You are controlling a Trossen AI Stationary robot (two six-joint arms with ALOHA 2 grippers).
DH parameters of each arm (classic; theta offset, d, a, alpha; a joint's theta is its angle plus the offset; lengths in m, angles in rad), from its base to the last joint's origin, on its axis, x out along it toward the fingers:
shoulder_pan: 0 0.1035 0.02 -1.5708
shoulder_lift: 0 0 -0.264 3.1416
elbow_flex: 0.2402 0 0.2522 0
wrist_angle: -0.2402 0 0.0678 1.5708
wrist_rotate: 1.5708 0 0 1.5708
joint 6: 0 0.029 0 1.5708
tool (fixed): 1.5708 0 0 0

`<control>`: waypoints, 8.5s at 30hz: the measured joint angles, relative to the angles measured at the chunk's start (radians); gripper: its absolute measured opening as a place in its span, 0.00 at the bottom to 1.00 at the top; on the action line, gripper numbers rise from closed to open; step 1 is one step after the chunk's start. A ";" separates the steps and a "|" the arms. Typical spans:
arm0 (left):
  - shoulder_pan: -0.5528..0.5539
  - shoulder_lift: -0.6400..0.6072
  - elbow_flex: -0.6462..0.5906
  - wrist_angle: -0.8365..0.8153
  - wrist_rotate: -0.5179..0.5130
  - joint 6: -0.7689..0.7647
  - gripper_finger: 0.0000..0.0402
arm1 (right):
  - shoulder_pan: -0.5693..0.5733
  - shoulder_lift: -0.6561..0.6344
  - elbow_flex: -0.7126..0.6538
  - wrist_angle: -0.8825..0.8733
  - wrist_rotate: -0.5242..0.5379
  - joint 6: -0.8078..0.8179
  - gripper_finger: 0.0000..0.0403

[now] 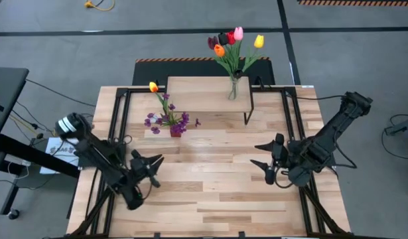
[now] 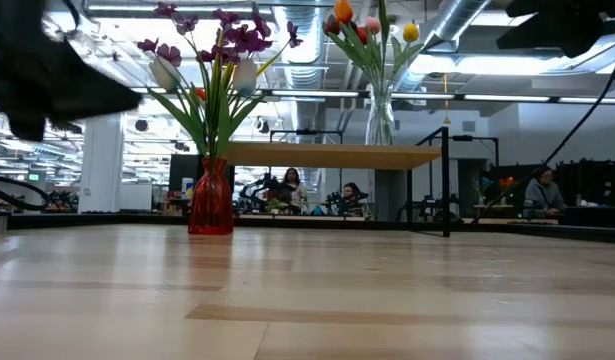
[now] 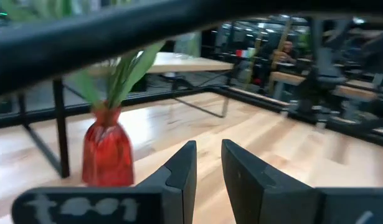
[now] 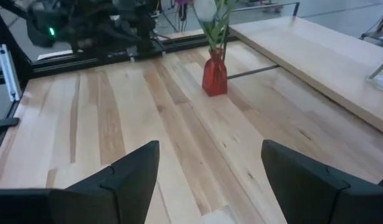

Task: Pick and place flowers into a vace then onto a shelf
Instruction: Put the red vase filled with flowers on the shelf

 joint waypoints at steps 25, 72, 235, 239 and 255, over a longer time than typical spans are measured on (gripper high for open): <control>0.276 0.312 0.000 0.180 0.020 -0.029 0.23 | 0.005 0.000 -0.001 -0.023 0.010 -0.009 0.69; 0.115 -0.282 -0.195 0.126 0.116 0.392 0.46 | 0.001 0.000 -0.001 -0.018 -0.011 -0.009 0.69; 0.396 0.444 -0.025 0.953 0.147 0.740 0.73 | -0.029 0.114 0.000 -0.072 -0.069 -0.053 0.69; 0.399 0.444 -0.024 0.952 0.141 0.736 0.73 | -0.029 0.114 0.000 -0.068 -0.095 -0.053 0.69; 0.405 0.444 -0.024 0.903 0.159 0.618 0.73 | -0.029 0.114 0.000 -0.067 -0.118 -0.058 0.69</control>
